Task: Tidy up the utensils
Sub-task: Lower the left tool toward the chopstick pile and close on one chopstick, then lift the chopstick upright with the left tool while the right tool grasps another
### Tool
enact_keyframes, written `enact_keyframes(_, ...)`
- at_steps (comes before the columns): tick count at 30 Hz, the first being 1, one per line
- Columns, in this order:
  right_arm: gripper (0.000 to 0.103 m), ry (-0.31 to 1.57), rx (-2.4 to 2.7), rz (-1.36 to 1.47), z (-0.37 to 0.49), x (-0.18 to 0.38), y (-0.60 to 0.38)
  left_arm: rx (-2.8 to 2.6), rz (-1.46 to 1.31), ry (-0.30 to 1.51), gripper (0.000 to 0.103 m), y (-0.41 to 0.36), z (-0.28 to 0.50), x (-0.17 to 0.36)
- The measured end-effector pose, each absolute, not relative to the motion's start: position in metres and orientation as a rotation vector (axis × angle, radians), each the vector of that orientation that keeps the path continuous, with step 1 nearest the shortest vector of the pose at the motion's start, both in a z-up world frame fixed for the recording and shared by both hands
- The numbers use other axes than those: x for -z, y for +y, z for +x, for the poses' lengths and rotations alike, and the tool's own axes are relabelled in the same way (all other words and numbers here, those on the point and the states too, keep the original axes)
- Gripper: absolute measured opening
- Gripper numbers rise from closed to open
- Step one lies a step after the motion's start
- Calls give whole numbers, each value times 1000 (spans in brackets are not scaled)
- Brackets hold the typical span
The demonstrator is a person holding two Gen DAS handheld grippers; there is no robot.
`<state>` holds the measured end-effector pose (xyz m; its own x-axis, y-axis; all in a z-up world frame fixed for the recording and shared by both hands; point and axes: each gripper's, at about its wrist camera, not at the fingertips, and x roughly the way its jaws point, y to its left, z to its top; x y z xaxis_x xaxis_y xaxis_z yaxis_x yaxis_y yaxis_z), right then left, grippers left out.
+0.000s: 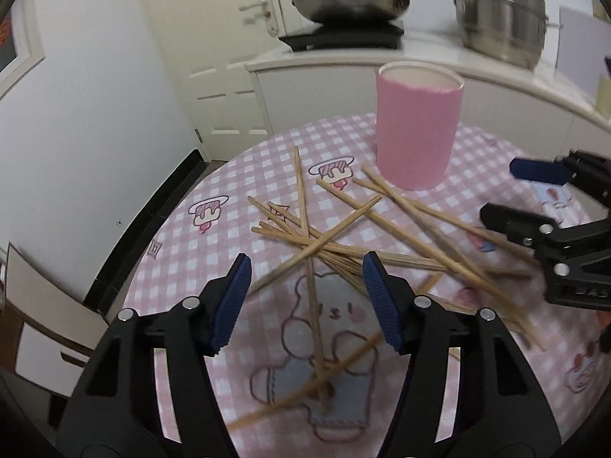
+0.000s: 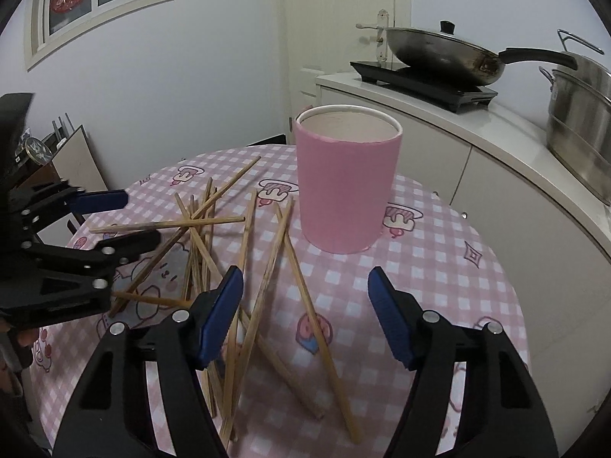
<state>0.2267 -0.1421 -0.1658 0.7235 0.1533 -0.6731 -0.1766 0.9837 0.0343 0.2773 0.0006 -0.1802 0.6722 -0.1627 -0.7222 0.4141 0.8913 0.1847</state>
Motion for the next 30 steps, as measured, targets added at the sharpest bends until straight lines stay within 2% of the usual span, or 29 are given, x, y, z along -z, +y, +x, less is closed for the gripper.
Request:
enact_keyframes(1, 65, 742, -183, -32, 230, 167, -142, 337, 352, 772, 59, 0, 281, 182)
enact_keyframes(3, 65, 750, -184, -32, 234, 170, -141, 354, 353, 788, 47, -4, 291, 187)
enact_keyframes(5, 65, 755, -184, -27, 238, 172, -141, 375, 355, 797, 42, -8, 296, 192)
enact_keyframes(8, 65, 761, -189, -25, 243, 175, -141, 389, 376, 798, 41, -17, 304, 197)
enact_keyframes(19, 65, 772, -195, -10, 254, 181, -144, 421, 443, 816, 28, -42, 322, 206)
enact_keyframes(24, 65, 772, -201, -7, 255, 181, -144, 399, 458, 810, 15, -43, 324, 209)
enact_keyframes(30, 65, 776, -213, -7, 255, 179, -142, 384, 400, 790, 6, -32, 324, 198)
